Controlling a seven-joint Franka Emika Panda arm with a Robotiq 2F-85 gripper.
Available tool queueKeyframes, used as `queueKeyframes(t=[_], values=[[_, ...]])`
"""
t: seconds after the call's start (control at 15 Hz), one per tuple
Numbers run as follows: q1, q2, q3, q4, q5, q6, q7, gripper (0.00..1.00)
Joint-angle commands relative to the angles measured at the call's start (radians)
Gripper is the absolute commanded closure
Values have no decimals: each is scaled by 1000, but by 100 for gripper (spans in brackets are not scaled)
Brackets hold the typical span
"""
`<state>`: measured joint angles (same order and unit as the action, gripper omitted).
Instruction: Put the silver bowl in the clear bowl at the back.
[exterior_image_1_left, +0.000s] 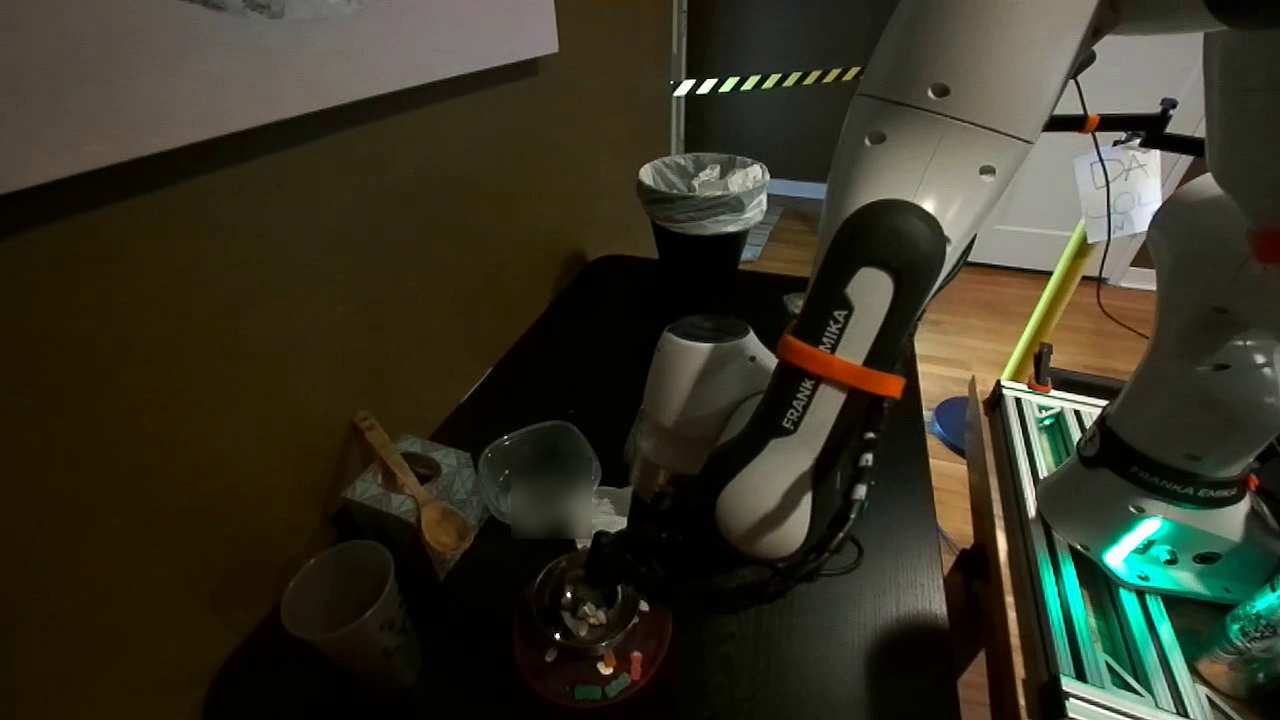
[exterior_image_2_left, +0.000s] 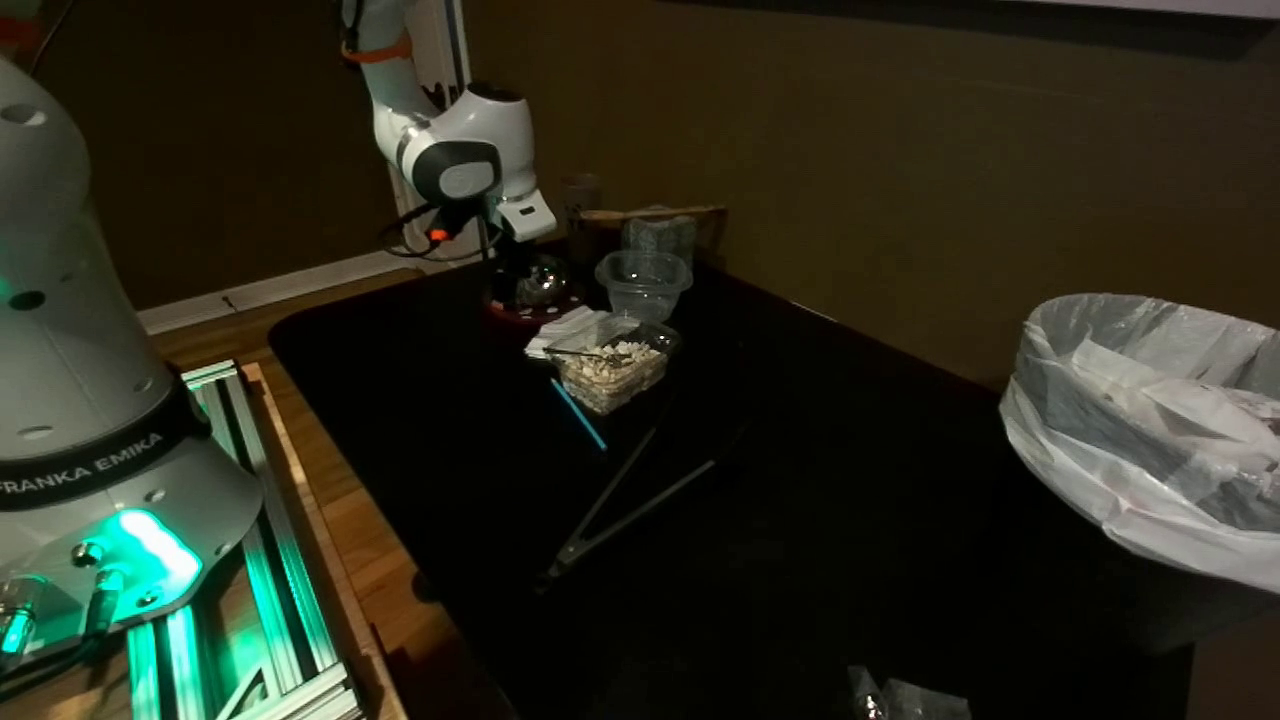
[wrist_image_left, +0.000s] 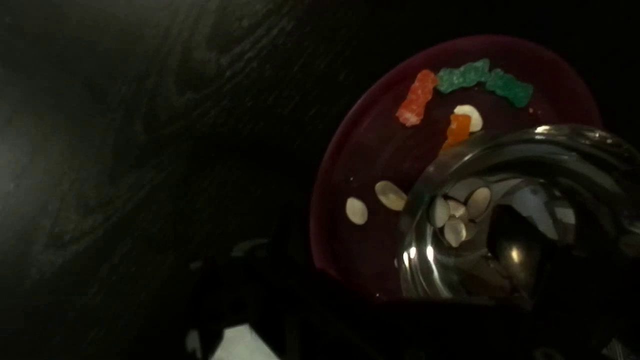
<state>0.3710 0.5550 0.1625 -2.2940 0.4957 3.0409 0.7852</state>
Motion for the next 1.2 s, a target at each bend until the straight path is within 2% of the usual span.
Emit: queueKeyframes(t=[0.0, 0.47, 0.6, 0.93, 1.13], values=[[-11, 45, 52, 59, 53, 12, 97, 30], [-6, 71, 79, 97, 54, 33, 182, 86], [-5, 75, 78, 100, 51, 35, 196, 99], [23, 11, 66, 57, 39, 68, 219, 99], [-7, -17, 93, 68, 62, 84, 235, 99]])
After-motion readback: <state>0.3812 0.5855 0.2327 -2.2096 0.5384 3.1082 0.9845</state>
